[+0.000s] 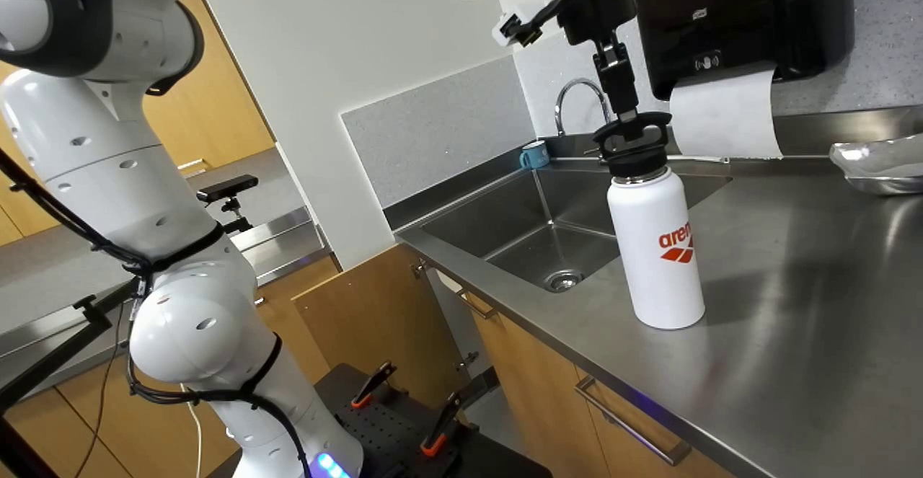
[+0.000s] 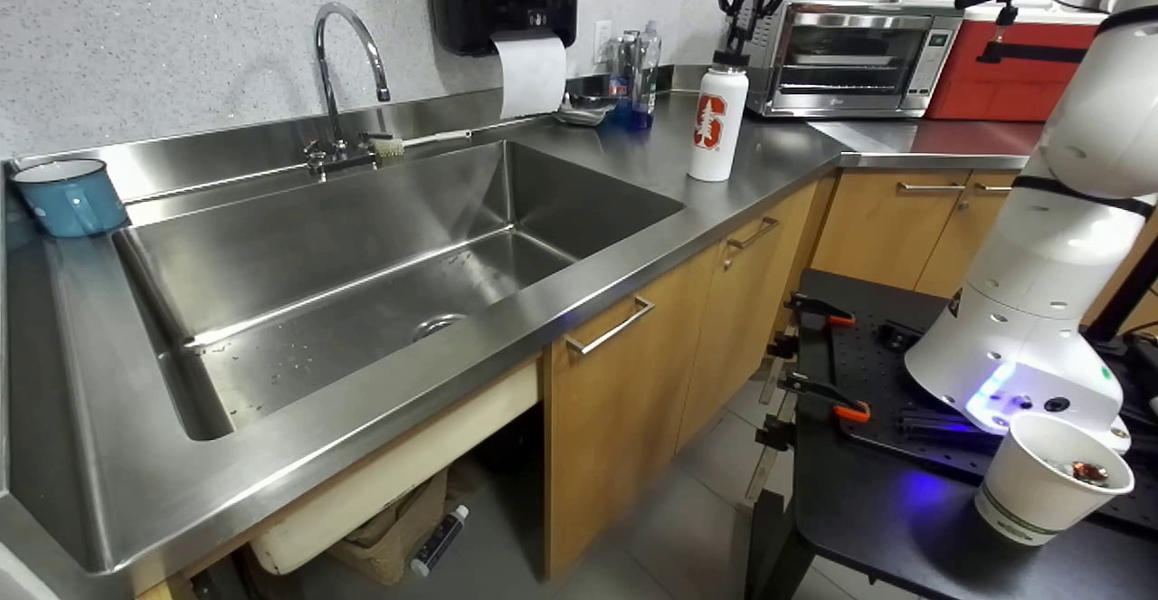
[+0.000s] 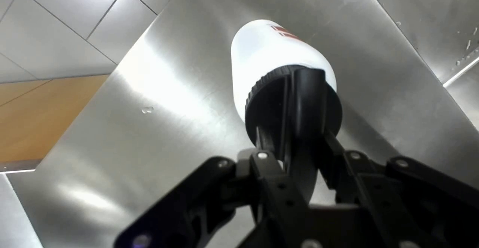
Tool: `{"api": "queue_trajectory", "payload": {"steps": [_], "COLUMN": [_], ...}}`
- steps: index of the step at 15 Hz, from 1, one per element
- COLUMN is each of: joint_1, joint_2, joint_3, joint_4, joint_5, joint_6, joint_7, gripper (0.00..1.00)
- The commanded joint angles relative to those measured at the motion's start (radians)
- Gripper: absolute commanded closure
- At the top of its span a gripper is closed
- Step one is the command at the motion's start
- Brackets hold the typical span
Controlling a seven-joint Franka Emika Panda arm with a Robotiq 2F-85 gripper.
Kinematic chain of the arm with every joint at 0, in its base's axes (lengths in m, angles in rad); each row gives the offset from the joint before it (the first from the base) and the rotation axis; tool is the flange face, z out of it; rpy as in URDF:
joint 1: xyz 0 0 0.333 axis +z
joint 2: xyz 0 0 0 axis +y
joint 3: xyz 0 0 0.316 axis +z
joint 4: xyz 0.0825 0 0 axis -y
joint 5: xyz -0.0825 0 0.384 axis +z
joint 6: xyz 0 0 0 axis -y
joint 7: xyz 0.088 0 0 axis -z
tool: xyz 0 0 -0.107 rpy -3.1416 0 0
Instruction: Put the lid on the bottle
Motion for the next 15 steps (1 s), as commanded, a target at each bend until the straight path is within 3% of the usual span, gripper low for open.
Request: {"api": "queue_trajectory", "payload": {"steps": [1, 5, 10, 15], "joint_1": [0.007, 0.008, -0.001, -0.02], "joint_2": [0.002, -0.025, -0.174, -0.31], "joint_3": [0.0, 0.001, 0.006, 0.013], "joint_4": [0.018, 0.015, -0.03, -0.042], "joint_5": [-0.002, -0.017, -0.116, -0.141], "joint_6": [-0.013, -0.027, -0.029, -0.026], "joint_7": [0.007, 0.009, -0.005, -0.019], "gripper": [0.32, 0.02, 0.0, 0.0]}}
